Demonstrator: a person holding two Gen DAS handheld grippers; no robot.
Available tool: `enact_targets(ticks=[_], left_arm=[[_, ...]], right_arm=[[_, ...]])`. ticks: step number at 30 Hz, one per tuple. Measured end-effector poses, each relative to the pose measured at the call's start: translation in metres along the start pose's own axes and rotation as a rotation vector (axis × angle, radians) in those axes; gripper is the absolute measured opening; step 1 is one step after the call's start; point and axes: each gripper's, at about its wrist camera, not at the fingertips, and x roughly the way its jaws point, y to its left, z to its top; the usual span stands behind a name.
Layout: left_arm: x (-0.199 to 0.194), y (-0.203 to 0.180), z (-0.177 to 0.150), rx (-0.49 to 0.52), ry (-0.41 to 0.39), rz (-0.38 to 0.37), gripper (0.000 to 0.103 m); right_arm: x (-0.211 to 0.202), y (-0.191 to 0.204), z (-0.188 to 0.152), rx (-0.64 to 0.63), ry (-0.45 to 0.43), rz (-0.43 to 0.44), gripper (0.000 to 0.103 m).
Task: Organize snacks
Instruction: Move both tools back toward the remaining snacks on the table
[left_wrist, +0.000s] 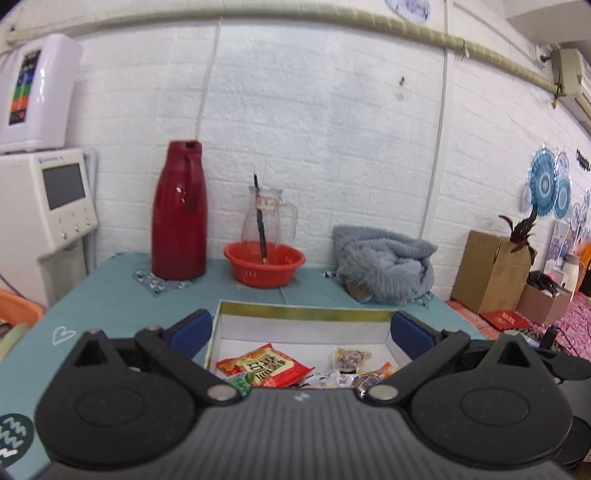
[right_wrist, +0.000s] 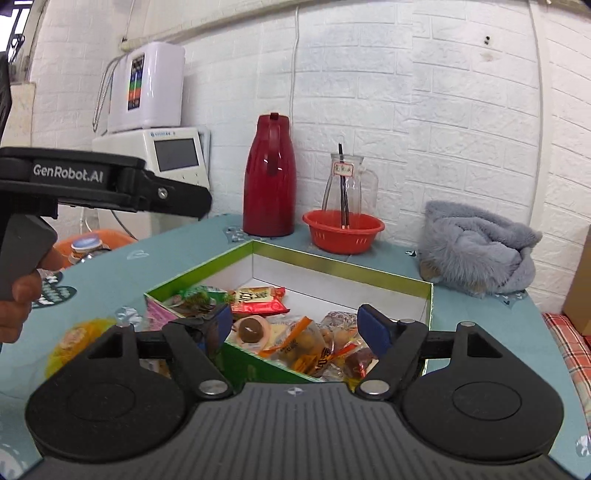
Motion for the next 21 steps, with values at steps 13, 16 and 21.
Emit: enact_targets(ticks=[13, 16, 21], left_arm=[[-0.089, 0.047, -0.048, -0.183, 0.016, 0.102, 0.103], [-0.094, 0.060, -0.063, -0.201, 0.061, 0.119, 0.103], [-0.100, 0.074, -0.082, -0.190, 0.118, 0.156, 0.103]], right_arm=[[-0.011, 0.052, -0.054, 0.034, 0.177, 0.209, 0.103], [0.004, 0.064, -0.053, -0.047, 0.187, 0.202, 0.103], [0.029, 0.076, -0.043, -0.141, 0.200, 0.222, 0.103]])
